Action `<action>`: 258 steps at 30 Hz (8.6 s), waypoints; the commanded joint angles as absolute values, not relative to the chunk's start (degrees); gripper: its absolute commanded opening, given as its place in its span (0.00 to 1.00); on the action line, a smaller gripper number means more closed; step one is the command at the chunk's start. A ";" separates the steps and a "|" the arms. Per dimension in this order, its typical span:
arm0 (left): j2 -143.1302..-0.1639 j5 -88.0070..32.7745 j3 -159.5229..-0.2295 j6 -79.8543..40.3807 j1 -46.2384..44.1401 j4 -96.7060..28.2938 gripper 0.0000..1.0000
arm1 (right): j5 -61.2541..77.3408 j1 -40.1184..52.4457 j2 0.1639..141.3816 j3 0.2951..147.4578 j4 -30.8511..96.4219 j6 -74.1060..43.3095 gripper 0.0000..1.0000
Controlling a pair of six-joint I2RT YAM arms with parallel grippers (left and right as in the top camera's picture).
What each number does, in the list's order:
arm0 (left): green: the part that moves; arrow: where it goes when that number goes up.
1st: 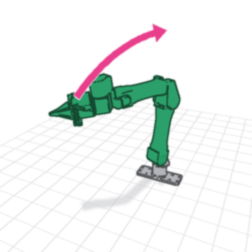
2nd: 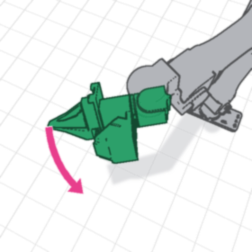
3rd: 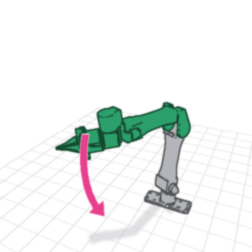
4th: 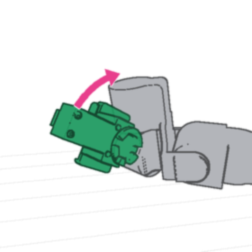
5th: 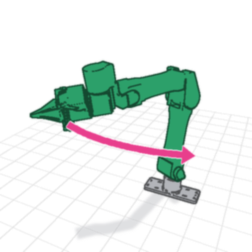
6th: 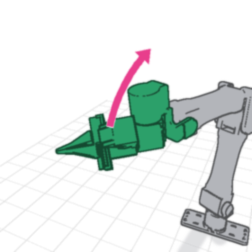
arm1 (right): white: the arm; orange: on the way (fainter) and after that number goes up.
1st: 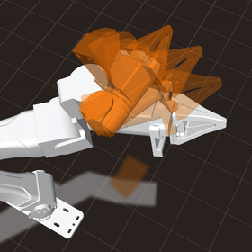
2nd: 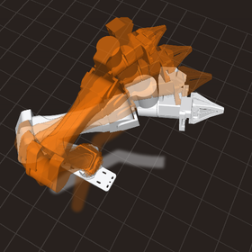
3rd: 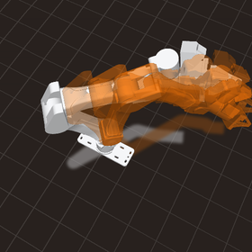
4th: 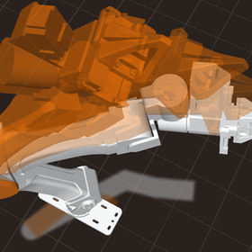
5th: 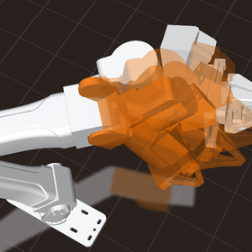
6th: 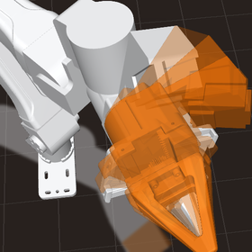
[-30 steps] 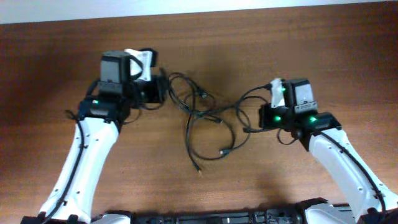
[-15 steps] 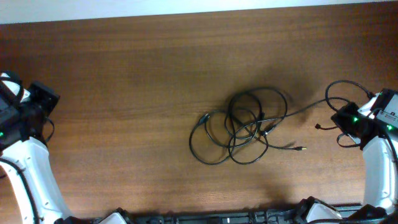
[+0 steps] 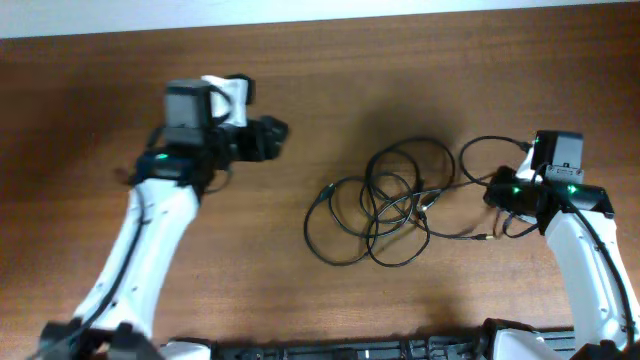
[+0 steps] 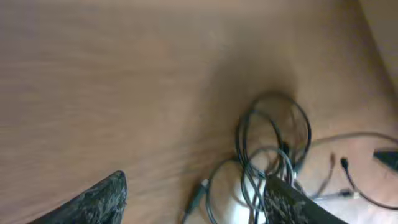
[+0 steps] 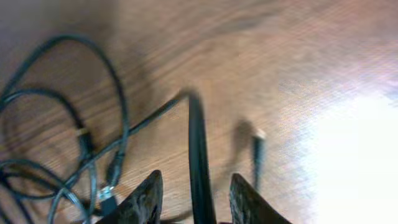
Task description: Untangle cables
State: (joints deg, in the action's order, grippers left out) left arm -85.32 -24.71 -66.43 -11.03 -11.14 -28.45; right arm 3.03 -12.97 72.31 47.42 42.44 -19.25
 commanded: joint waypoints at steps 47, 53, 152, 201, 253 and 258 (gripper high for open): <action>-71.22 -41.17 -67.13 -6.81 -10.79 -17.21 0.01 | 38.24 0.30 72.60 47.86 31.94 2.81 0.61; -71.22 -36.32 -67.13 -6.79 -10.55 -16.69 0.00 | 37.71 11.99 81.71 47.81 31.29 2.52 0.61; -88.71 -29.82 -67.00 7.51 -22.15 -31.79 0.47 | 6.63 -21.17 89.43 97.30 75.79 -13.52 0.72; -107.50 -21.26 -66.63 -0.64 -21.39 -22.20 0.78 | 11.62 25.23 97.80 53.65 34.06 -30.98 0.18; -106.48 -24.23 -66.59 -3.90 6.07 -35.20 0.00 | -9.76 -37.36 78.85 67.20 30.00 -27.09 0.04; -102.45 -20.56 -66.59 -3.92 6.07 -34.74 0.00 | -4.47 -47.99 78.91 67.20 30.59 -40.18 0.04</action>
